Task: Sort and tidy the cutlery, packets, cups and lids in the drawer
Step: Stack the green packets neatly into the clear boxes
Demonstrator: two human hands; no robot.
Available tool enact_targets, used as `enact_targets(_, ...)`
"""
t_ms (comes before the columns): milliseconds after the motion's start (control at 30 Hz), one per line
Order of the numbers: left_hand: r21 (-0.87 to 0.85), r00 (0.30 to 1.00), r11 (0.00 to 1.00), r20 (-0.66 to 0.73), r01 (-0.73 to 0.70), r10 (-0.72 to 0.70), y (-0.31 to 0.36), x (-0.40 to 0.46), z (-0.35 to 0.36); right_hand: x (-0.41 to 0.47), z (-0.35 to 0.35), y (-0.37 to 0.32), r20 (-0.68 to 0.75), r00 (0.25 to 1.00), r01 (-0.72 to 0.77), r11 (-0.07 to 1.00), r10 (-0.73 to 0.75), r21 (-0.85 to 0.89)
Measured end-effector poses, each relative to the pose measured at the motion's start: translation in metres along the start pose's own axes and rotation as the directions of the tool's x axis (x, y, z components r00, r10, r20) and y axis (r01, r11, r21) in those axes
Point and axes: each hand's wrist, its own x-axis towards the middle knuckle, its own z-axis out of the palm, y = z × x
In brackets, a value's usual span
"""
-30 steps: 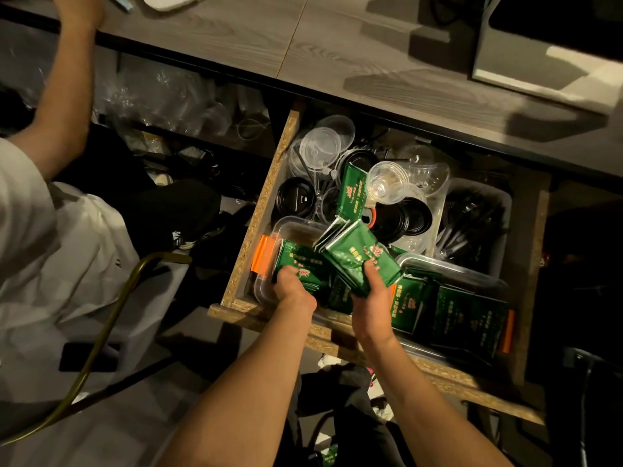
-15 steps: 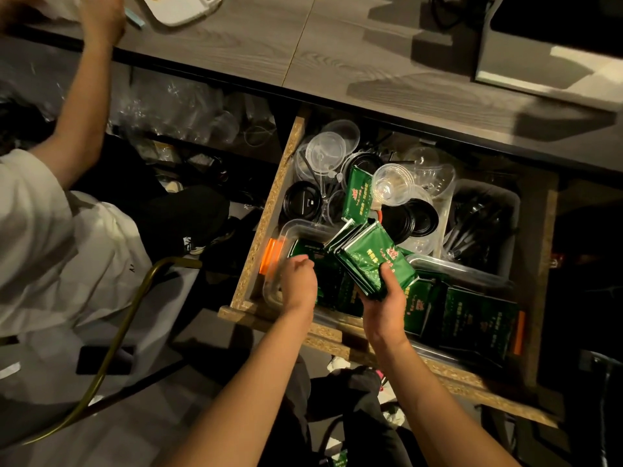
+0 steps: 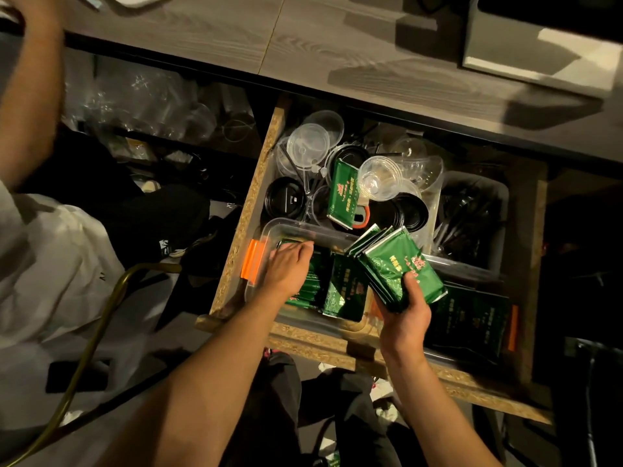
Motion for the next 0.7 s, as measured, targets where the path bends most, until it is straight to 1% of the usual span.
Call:
enact_targets(133,0.134,1.000,0.991,-0.019,-0.008,0.010,-0.002,0.004,0.007,0.001,-0.007,-0.001,0.027,0.999,0.030,0.999,-0.029,-0.040)
enact_targets(233,0.302,1.000,0.953,-0.004,-0.014,0.016,0.000,0.012,0.012,0.004,-0.012,-0.002,0.033,0.999,0.018,0.999,-0.017,-0.028)
enact_targets(300,0.362,1.000,0.932,-0.004,0.006,-0.005,0.001,0.020,0.014,0.005,-0.017,-0.003,0.036,0.999,0.016,0.999,-0.014,-0.042)
enact_targets(333,0.373,1.000,0.928,0.008,0.016,-0.020,0.001,0.023,0.015,0.006,-0.018,-0.004,0.034,0.999,0.022,0.998,-0.020,-0.054)
enact_targets(400,0.343,0.998,0.939,0.047,0.019,-0.037,0.000,0.024,0.017,0.006,-0.019,-0.006,0.038,0.999,0.022,0.997,-0.019,-0.070)
enact_targets(467,0.304,0.997,0.953,0.076,-0.004,-0.020,-0.004,0.021,0.019,0.004,-0.019,-0.009,0.059,0.998,0.016,0.997,-0.012,-0.070)
enact_targets(567,0.296,0.997,0.955,0.079,-0.030,0.007,-0.008,0.010,0.017,0.001,-0.018,-0.011,0.084,0.996,0.030,0.995,-0.023,-0.092)
enact_targets(633,0.316,0.997,0.948,0.079,-0.040,0.015,-0.009,0.002,0.017,-0.001,-0.017,-0.011,0.087,0.996,0.046,0.992,-0.036,-0.121)
enact_targets(700,0.386,0.998,0.921,0.060,-0.041,0.019,-0.011,-0.006,0.017,-0.002,-0.017,-0.012,0.085,0.996,0.051,0.989,-0.039,-0.141)
